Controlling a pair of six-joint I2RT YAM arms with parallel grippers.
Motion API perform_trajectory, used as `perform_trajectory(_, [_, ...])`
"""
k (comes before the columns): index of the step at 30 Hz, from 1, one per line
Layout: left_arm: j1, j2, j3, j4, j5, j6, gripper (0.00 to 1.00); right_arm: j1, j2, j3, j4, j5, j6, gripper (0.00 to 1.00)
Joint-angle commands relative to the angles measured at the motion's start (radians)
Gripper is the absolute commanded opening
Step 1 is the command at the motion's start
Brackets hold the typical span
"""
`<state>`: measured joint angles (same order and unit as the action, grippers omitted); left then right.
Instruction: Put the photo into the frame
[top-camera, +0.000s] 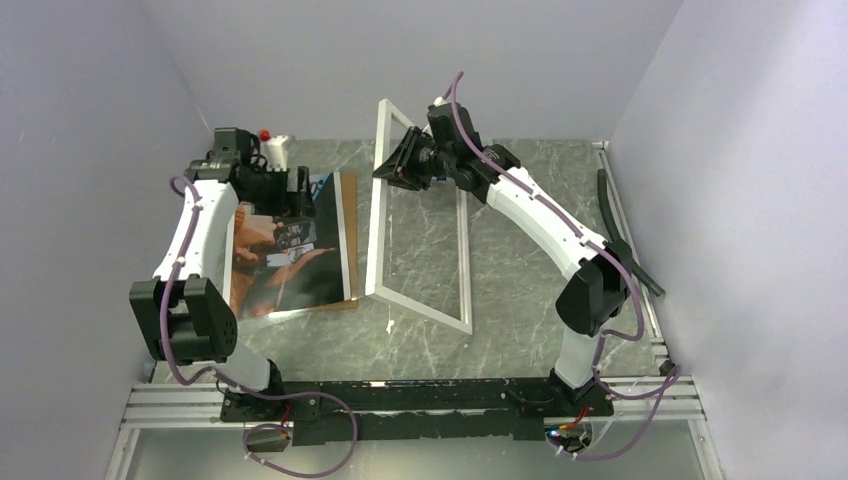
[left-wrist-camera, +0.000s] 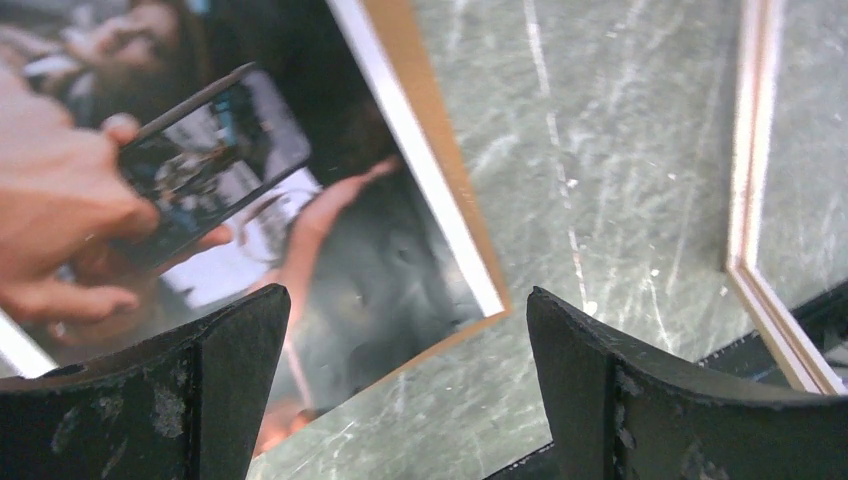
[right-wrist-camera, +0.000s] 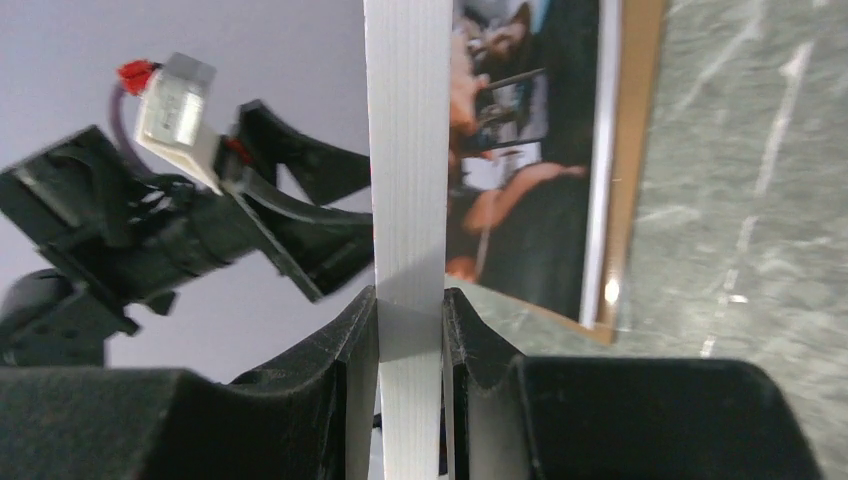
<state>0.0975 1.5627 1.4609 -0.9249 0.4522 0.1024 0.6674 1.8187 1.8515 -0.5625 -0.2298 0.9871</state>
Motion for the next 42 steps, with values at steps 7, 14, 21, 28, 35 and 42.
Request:
perform_trajectory(7, [-0.192,-0.108,0.09,-0.006,0.1,-0.065,0.94,-0.055,-0.086,-0.115,0.396,-0.348,0.296,0.0])
perform_trajectory(14, [-0.281,-0.126,0.132,0.006,0.115,-0.096,0.94,-0.114,-0.187,-0.337,0.559,-0.426,0.425,0.0])
perform_trajectory(21, [-0.418,-0.098,0.231,-0.01,0.107,-0.167,0.94,-0.216,-0.318,-0.546,0.63,-0.482,0.445,0.02])
perform_trajectory(28, [-0.556,0.0,0.359,-0.034,0.088,-0.198,0.94,-0.267,-0.373,-0.605,0.613,-0.524,0.421,0.18])
perform_trajectory(35, [-0.654,0.08,0.432,-0.032,0.034,-0.232,0.94,-0.383,-0.452,-0.578,0.392,-0.536,0.278,0.34])
perform_trajectory(42, [-0.748,0.177,0.578,-0.044,0.016,-0.211,0.94,-0.474,-0.49,-0.639,0.307,-0.594,0.214,0.47])
